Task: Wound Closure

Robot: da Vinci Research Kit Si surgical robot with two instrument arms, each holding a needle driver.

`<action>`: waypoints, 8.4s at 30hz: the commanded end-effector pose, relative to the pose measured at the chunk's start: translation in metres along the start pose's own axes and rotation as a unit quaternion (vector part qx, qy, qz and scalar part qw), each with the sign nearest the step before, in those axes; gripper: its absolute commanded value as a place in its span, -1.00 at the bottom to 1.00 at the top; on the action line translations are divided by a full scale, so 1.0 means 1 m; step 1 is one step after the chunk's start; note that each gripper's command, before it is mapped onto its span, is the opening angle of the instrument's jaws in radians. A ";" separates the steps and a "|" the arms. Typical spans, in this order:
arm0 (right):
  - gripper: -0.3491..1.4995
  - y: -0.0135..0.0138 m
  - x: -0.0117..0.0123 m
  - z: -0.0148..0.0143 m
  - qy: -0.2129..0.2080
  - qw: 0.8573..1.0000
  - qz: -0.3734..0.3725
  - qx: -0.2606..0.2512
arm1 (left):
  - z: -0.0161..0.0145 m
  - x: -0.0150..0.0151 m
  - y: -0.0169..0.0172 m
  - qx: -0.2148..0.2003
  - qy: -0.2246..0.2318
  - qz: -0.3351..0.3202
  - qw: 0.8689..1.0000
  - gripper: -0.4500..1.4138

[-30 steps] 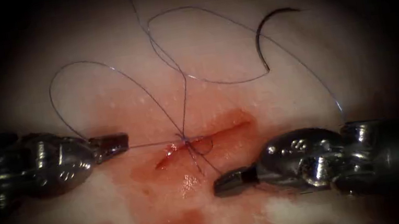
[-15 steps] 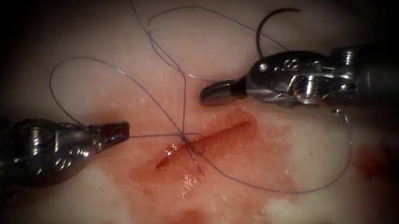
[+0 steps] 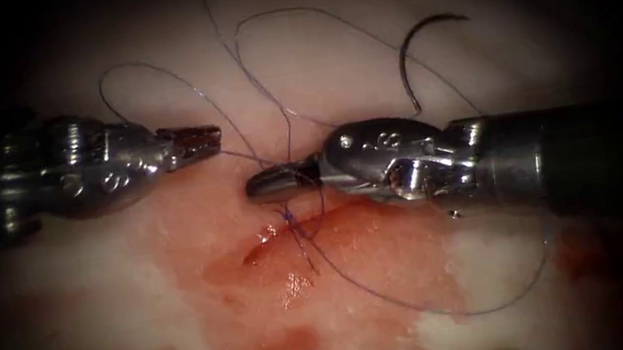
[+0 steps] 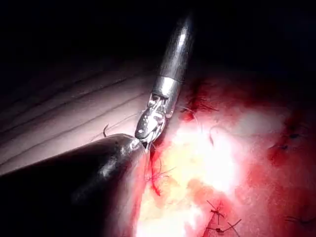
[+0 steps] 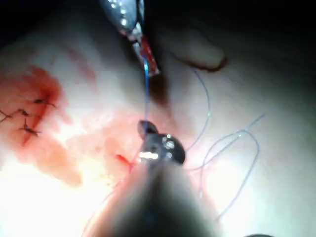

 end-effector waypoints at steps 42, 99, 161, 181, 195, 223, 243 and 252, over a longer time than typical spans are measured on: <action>-1.00 -0.0015 -0.0011 0.0011 0.337 0.929 0.154 -0.019 | 0.0143 -0.0043 0.0074 -0.018 0.015 0.005 1.000 -1.00; 0.38 0.0067 -0.0132 0.0044 0.231 0.829 0.429 -0.274 | 0.0143 -0.0034 0.0078 -0.036 0.012 0.009 0.999 -1.00; -1.00 -0.0037 -0.0092 0.0003 -0.062 0.978 0.025 0.199 | 0.0161 -0.0118 -0.0028 -0.030 -0.012 -0.035 0.999 -1.00; -0.62 -0.0055 -0.0099 -0.0008 -0.165 0.854 -0.420 0.257 | 0.0187 -0.0140 -0.0065 -0.020 -0.013 -0.046 0.999 -1.00; 0.62 -0.0067 -0.0083 -0.0023 -0.240 0.955 -0.080 0.155 | 0.0180 -0.0127 -0.0054 -0.018 -0.015 -0.050 0.998 -1.00; 0.16 -0.0132 -0.0111 0.0013 -0.273 0.905 0.190 0.267 | 0.0176 -0.0135 -0.0054 -0.020 -0.012 -0.047 0.999 -1.00; 0.67 -0.0144 -0.0057 -0.0086 -0.151 0.954 0.121 0.229 | 0.0179 -0.0137 -0.0059 -0.017 -0.012 -0.048 0.999 -1.00; 0.62 -0.0102 -0.0043 -0.0090 -0.116 0.989 0.013 0.095 | 0.0177 -0.0137 -0.0056 -0.017 -0.012 -0.048 0.999 -1.00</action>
